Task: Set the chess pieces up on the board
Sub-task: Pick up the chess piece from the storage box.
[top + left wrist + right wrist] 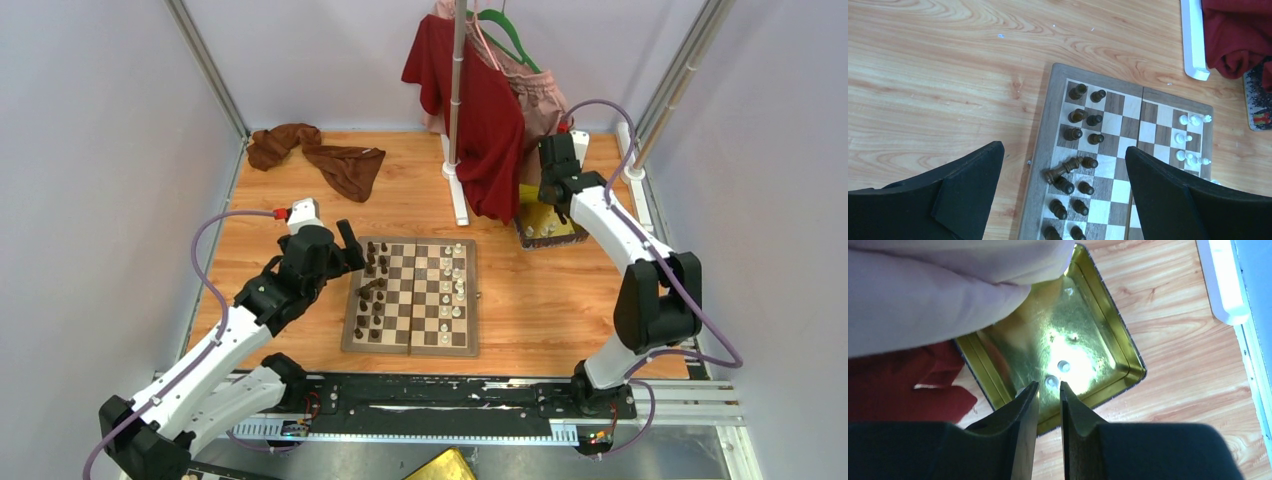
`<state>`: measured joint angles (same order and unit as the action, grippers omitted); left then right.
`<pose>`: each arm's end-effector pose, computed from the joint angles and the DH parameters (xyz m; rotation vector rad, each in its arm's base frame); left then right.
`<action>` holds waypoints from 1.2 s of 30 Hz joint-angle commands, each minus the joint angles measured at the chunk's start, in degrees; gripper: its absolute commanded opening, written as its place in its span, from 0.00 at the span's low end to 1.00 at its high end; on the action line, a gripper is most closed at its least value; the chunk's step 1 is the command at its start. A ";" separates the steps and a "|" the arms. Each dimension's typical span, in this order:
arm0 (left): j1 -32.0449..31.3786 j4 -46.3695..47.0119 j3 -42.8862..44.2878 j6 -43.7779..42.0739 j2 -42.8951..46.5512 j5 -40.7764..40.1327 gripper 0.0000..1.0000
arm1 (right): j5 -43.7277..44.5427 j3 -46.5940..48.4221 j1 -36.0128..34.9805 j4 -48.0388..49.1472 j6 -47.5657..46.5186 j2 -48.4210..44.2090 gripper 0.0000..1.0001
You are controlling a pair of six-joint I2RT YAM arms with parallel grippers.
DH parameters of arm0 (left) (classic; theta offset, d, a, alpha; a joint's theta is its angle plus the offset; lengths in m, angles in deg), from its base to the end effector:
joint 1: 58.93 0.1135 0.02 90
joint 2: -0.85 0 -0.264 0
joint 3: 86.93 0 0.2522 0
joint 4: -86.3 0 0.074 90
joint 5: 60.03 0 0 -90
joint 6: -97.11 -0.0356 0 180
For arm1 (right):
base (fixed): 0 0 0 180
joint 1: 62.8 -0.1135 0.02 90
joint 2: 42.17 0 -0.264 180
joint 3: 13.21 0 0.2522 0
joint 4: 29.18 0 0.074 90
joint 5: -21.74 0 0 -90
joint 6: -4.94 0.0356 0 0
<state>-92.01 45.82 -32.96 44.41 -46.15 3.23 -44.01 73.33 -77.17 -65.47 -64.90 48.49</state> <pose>0.1583 -0.0840 0.2788 -0.3417 2.0673 -0.2397 0.3482 0.0741 0.2904 0.3286 2.1826 -0.1495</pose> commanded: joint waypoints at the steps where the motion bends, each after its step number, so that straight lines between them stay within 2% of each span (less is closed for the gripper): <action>1: 0.39 -5.85 1.76 0.76 1.39 -0.27 1.00 | -0.13 3.40 2.31 -5.24 2.98 4.05 0.26; 10: 0.43 -10.36 -1.07 1.87 2.68 1.38 1.00 | -4.32 2.30 5.88 -5.43 3.40 8.02 0.26; 24: 0.39 -10.38 -1.14 5.08 3.75 1.79 1.00 | -9.34 2.58 8.22 -5.15 4.59 12.95 0.26; 36: 0.43 -9.89 -1.62 4.84 3.43 2.07 1.00 | -10.11 4.12 8.83 -5.58 4.97 15.45 0.26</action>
<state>-91.99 35.90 -34.21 49.15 -43.03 5.37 -53.52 75.84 -69.60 -69.58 -60.83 62.69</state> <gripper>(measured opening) 0.998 0.261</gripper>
